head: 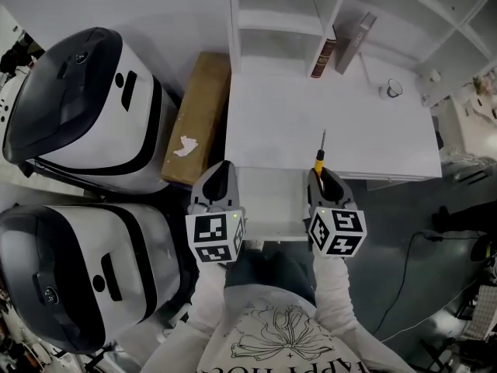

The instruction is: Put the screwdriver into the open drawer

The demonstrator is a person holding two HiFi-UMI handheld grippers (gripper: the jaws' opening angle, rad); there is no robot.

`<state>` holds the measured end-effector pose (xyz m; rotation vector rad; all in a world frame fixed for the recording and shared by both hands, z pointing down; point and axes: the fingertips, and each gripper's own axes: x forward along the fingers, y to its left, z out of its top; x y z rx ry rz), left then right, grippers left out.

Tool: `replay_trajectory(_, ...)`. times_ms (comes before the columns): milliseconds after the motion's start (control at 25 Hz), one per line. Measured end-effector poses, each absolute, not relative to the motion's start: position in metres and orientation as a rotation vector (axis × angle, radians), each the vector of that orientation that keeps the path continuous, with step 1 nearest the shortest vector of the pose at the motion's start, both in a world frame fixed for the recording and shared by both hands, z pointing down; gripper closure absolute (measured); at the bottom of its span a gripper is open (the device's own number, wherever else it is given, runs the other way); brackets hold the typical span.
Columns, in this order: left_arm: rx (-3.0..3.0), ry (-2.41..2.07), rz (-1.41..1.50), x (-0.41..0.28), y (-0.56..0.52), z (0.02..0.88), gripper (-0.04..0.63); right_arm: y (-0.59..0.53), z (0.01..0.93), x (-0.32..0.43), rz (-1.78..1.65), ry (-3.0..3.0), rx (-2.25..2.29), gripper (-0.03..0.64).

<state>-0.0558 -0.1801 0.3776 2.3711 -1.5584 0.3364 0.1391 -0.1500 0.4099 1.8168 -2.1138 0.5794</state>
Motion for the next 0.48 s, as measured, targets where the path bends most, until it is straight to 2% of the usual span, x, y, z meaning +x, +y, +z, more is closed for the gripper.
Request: replay_trajectory(480, 2.290, -1.507, 0.445, -0.046, -0.183, 0.431, 0.586, -0.155, 0.461, 0.142, 0.688, -2.094, 1.682, 0.545)
